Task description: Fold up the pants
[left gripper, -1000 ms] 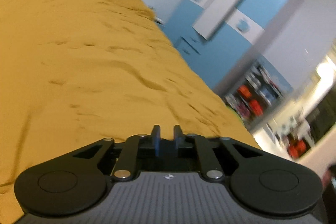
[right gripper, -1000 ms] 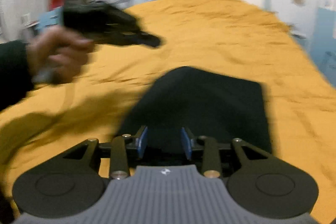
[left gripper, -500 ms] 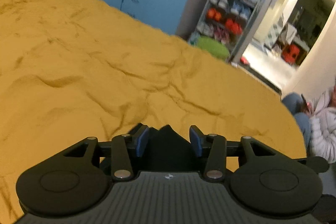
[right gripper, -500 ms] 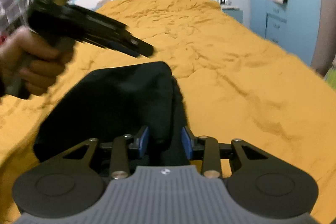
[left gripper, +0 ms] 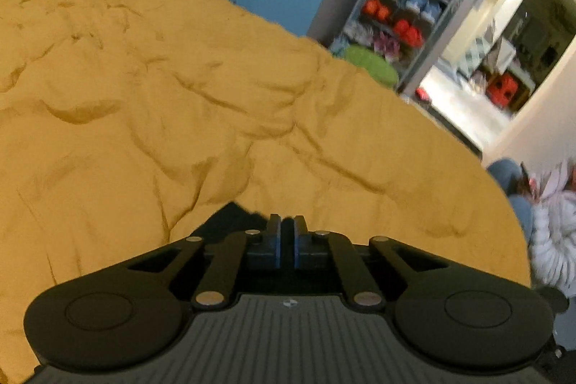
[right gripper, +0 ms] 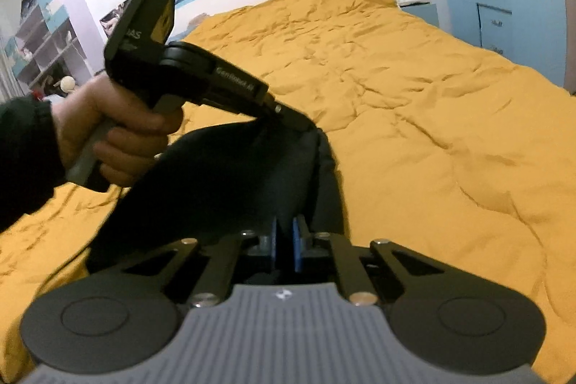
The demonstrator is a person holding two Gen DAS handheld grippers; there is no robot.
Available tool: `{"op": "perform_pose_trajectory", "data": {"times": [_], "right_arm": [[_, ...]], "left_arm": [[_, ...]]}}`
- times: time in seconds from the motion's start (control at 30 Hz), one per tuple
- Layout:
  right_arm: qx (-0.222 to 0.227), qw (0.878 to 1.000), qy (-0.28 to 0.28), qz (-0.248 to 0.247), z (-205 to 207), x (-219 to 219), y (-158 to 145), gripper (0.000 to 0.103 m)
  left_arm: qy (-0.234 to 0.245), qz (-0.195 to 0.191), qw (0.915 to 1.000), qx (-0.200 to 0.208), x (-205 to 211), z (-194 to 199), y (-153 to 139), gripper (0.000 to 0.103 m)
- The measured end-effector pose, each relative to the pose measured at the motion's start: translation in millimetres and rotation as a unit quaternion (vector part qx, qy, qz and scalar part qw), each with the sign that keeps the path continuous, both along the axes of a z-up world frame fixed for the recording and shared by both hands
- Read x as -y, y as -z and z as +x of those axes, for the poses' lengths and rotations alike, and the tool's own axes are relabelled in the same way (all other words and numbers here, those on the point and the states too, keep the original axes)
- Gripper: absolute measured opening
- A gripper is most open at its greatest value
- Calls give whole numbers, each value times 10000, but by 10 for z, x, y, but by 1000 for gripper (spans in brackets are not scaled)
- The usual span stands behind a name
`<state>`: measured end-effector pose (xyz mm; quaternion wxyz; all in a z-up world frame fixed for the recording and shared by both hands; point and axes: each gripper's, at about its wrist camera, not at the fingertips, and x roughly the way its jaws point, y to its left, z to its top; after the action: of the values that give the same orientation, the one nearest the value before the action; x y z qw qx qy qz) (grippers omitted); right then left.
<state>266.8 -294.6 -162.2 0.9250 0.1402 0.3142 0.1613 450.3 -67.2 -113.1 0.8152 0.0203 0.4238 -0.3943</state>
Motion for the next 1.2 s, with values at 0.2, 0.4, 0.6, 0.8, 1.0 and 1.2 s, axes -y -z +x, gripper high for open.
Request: {"op": "perform_pose_trajectory", "data": {"times": [0.2, 0.4, 0.6, 0.8, 1.0, 1.2], "right_arm": [[-200, 9984, 38, -520, -61, -72, 36, 4], [82, 9971, 203, -730, -174, -64, -101, 29], [870, 9876, -648, -1138, 1, -308, -277, 26], [430, 9843, -1190, -1229, 513, -410, -40, 21], [226, 9888, -269, -1450, 591, -16, -114, 27], [-124, 9970, -231, -728, 618, 177, -279, 45]], "left_arm": [[-879, 440, 9945, 354, 65, 124, 88, 0], [-1803, -206, 9803, 774, -579, -217, -300, 30], [-2382, -547, 9656, 884, -1206, -1072, -403, 47], [-2191, -211, 9741, 507, -1175, -1529, -41, 46], [-2139, 430, 9732, 725, -1106, -1776, 45, 48], [-2640, 380, 9609, 747, -1353, -1760, -96, 75]]}}
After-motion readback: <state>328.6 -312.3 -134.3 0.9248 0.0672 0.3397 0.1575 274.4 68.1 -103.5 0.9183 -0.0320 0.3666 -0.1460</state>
